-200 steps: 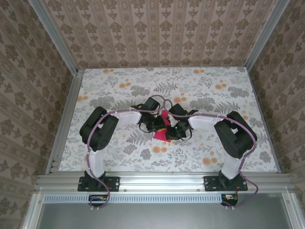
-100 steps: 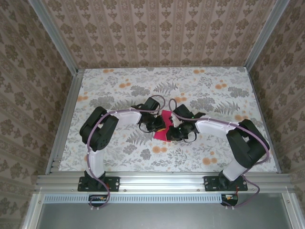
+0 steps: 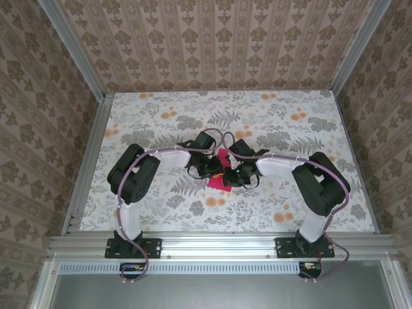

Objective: Fold a paper plane with a square sheet of paper (pick it up from the middle)
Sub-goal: Fold the triangle a second time at the center of the table.

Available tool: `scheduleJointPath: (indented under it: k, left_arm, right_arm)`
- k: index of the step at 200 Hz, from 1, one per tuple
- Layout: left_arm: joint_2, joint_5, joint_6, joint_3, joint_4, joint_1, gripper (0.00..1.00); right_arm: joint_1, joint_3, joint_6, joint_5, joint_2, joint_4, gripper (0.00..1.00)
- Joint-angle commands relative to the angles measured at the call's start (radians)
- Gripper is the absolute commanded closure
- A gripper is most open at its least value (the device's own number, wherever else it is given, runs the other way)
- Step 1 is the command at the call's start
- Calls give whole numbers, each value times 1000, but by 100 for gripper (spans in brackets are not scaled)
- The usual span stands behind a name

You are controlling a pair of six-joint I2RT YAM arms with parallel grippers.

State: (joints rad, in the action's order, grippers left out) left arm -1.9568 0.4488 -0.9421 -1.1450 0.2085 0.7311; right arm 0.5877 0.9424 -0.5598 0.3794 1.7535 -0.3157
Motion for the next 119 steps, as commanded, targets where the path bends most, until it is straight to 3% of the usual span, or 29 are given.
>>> scheduleJointPath:
  k: [1, 119]
  left_arm:
    - [-41, -45, 3, 52, 67, 1, 86]
    - [-26, -22, 106, 16, 30, -80, 85]
  right_arm:
    - [-12, -43, 3, -26, 21, -2, 89]
    - [-25, -143, 21, -32, 54, -62, 90]
